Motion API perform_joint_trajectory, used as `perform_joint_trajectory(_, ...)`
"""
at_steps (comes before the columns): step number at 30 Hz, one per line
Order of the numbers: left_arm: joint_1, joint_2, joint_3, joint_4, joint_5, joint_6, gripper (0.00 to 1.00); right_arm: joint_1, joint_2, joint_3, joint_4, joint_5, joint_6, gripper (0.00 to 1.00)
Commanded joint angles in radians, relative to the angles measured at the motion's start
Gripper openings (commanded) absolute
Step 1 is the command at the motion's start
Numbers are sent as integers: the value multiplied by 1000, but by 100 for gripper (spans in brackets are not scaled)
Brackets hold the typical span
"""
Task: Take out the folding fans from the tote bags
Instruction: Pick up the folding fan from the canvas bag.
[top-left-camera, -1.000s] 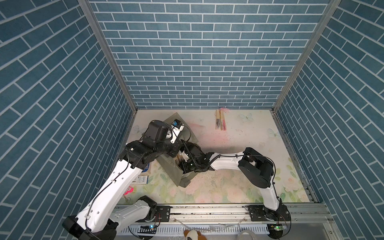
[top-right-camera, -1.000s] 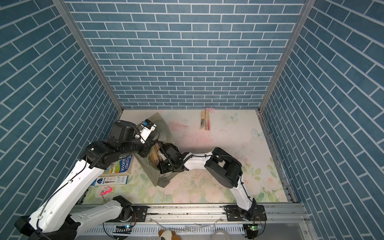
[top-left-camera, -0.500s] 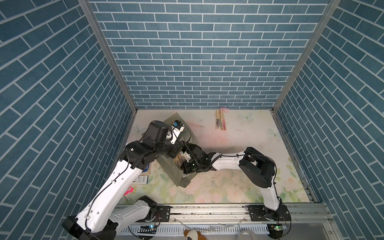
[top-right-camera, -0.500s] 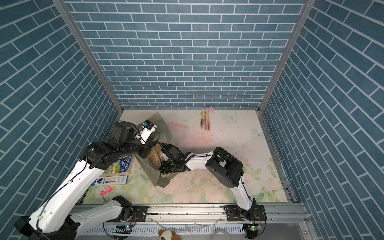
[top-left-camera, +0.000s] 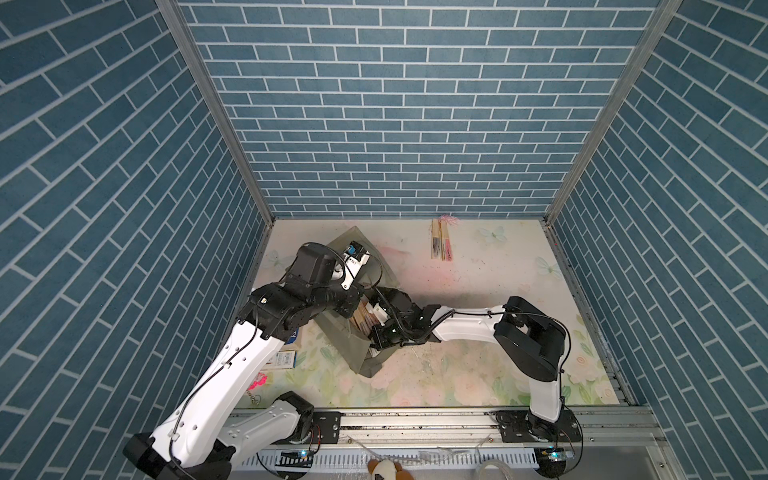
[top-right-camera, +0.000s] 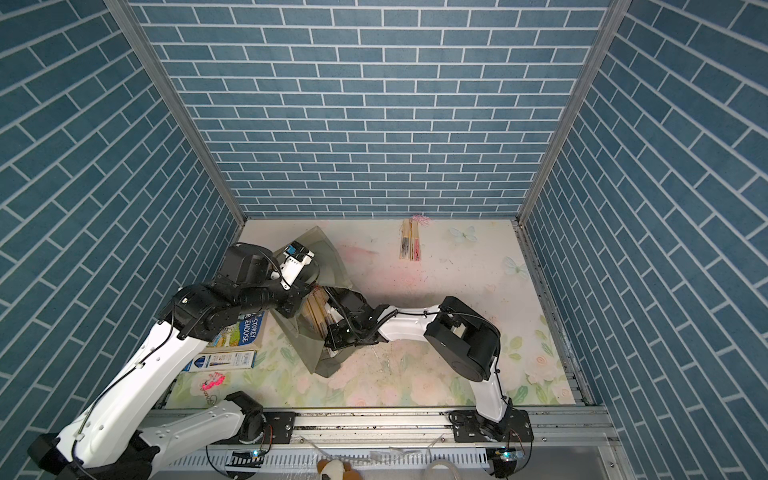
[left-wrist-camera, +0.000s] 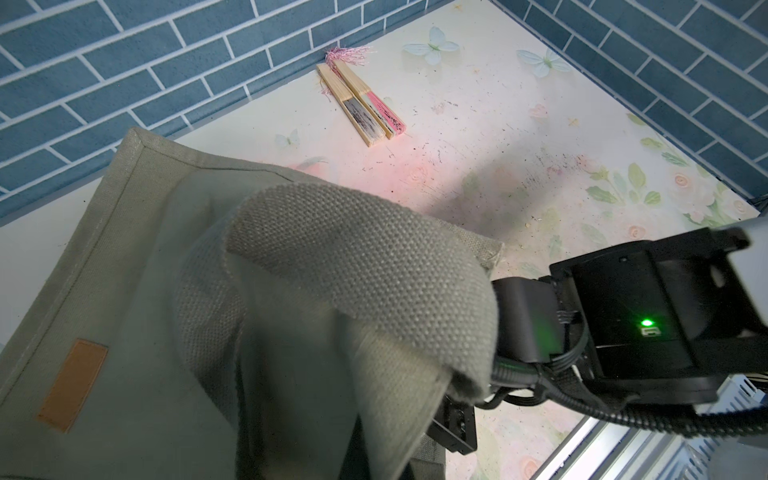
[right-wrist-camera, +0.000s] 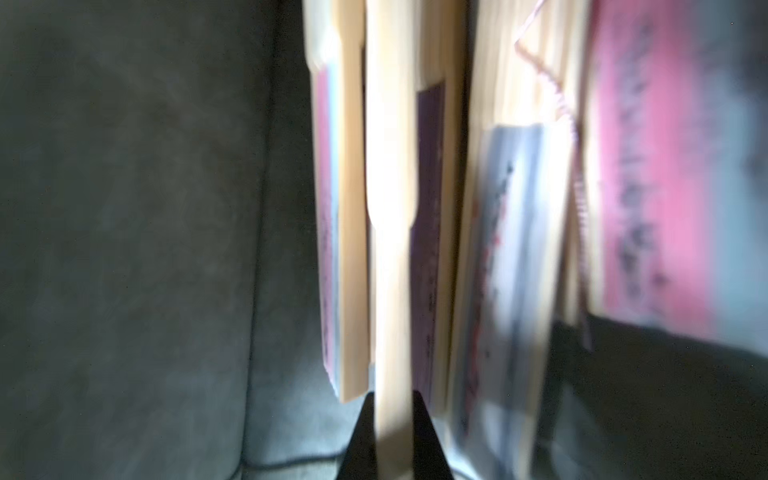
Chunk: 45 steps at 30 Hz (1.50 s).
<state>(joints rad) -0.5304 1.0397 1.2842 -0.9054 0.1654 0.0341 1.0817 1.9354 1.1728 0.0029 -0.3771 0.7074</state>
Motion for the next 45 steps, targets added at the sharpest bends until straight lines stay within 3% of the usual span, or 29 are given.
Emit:
perform_joint_trajectory(1,-2,-17,-6,22,-1,5,0,-3,-44,-21,-29,44,-47,9)
perform_joint_trajectory(7,-2,-21,-8,25,-3,5,0,-3,-60,-46,-6,13,-59,8)
perform_joint_trajectory(23,-1,-31,-29,37,-12,8,0,-4,-324,-241,63,108,-237,7)
perform_joint_trajectory(28,-1,-29,-27,36,-10,7,0,-3,-364,-273,56,53,-273,7)
perform_joint_trajectory(45,-2,-32,-46,57,-9,-1,0,-4,-852,-565,-84,99,-413,2)
